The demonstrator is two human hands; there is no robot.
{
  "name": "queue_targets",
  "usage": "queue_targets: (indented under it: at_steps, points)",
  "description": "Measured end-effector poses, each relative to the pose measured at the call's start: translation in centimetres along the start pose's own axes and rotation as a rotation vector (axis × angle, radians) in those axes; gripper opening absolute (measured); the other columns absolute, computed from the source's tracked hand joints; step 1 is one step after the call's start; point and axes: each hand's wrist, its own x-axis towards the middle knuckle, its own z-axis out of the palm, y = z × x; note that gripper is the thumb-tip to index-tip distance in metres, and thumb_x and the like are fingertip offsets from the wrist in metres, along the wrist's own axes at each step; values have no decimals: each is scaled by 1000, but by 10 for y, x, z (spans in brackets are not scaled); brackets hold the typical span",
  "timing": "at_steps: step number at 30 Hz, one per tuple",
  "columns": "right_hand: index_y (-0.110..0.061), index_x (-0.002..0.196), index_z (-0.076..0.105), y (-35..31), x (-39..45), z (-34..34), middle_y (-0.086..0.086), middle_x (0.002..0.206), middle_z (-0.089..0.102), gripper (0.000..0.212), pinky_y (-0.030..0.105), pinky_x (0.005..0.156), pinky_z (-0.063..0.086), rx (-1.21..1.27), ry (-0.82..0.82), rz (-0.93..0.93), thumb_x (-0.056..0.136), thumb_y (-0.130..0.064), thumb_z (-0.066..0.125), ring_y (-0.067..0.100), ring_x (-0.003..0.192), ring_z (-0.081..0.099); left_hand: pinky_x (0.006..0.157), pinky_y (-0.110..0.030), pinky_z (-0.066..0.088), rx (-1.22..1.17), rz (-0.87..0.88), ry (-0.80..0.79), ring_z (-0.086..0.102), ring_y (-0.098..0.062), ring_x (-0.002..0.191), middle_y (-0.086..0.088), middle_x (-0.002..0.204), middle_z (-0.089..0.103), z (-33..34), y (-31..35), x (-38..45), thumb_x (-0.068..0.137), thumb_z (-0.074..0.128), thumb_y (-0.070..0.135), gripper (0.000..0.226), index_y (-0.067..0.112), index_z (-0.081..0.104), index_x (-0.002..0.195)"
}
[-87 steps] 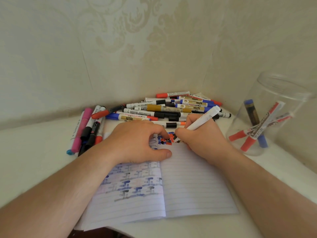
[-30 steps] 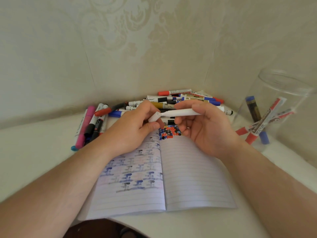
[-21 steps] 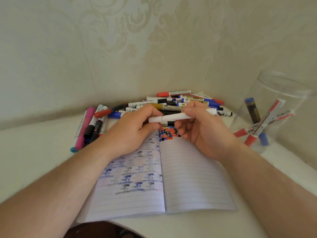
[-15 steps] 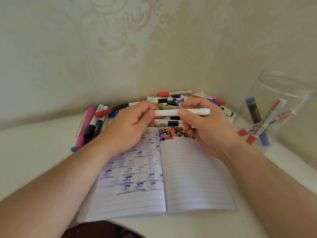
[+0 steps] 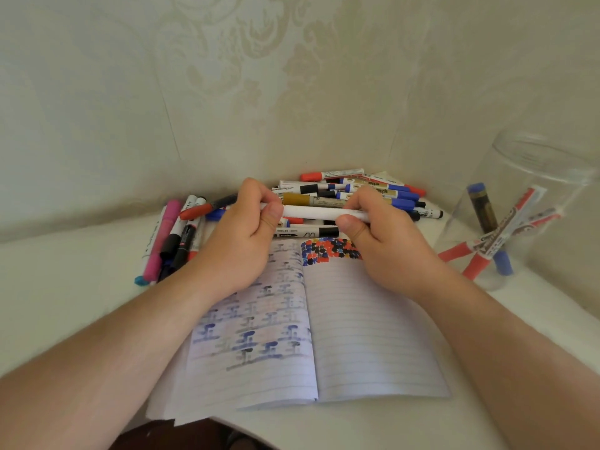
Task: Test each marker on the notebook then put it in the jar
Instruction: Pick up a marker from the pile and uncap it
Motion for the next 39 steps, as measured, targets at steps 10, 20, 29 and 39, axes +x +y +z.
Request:
queue_targets:
  at_steps: [10,20,29,39]
  points:
    - [-36,90,54,8,2,3,-19,64,58,18,19,50,37,131,81,-49,104,-28,61,4,54,47,60,-21,33,199,123,-17,47,-2,71,14,78,52,-4,6,-1,107,47,31,10,33,55,114]
    - [-36,134,65,10,-10,4,-7,90,58,45,34,79,48,-60,125,-70,91,-35,77,6,79,53,86,-45,43,810,238,359,53,-36,97,-10,104,59,-113,-27,-40,99,59,30,24,14,73,109]
    - [-33,117,70,0,-16,9,-2,85,61,24,34,78,41,-54,94,-54,93,-28,74,6,83,56,86,-44,36,1263,-561,268,51,-34,104,1,95,69,-231,-76,-169,98,51,44,27,34,76,97]
    - [-40,107,69,-2,-18,8,0,82,64,18,40,80,51,-22,84,-63,94,-27,72,18,81,60,98,-43,34,1170,-626,207,46,-28,121,6,123,65,-215,-68,-150,90,52,43,38,42,62,127]
